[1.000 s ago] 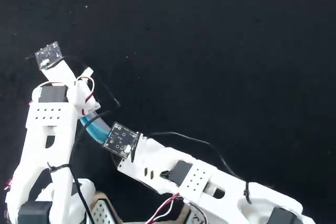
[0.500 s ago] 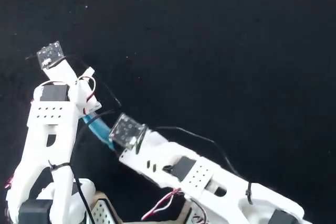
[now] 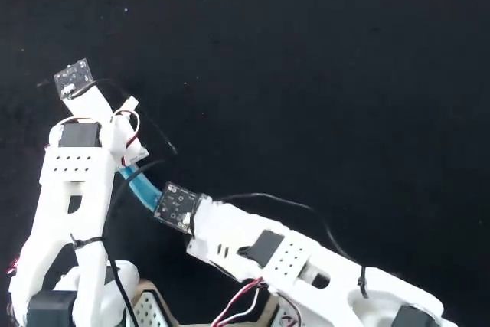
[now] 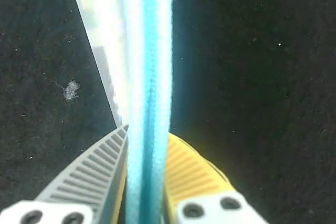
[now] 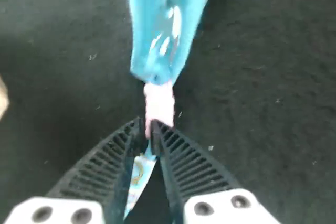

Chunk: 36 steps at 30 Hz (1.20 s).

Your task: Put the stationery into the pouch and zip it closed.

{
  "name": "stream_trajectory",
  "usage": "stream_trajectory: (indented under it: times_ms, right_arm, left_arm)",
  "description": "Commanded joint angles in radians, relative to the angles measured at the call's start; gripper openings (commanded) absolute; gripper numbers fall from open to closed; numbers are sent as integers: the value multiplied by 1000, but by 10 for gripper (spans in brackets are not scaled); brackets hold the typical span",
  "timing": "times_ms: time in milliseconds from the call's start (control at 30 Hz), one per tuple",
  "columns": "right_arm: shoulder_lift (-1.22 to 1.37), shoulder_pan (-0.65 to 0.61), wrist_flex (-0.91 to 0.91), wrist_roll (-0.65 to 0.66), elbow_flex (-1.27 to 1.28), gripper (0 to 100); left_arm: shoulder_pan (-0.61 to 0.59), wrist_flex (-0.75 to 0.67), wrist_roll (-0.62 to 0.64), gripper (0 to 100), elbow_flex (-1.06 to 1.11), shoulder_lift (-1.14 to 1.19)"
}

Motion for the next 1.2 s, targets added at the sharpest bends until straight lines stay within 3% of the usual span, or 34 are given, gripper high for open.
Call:
stream_trajectory:
  times_ms: [0,267,700,867,1033,1167]
  right_arm:
    - [-41,-11,46,-64,-84,185]
    - [-31,-58,-143,-95,-8,158]
    - [254,-58,-144,-95,-171,158]
    - [214,-15,-137,-55,-166,9]
    - [31,112,84,-6,-163,10]
    - [-67,112,269,106,-143,10]
  left_arm:
    - [-8,-11,5,33,-58,-5]
    - [-7,-8,6,33,-59,-5]
    - [-7,-9,6,33,-62,-6]
    - [-8,-9,3,33,-64,-6]
    - [-8,-11,5,33,-64,-6]
    - [-8,-11,9,32,-85,-5]
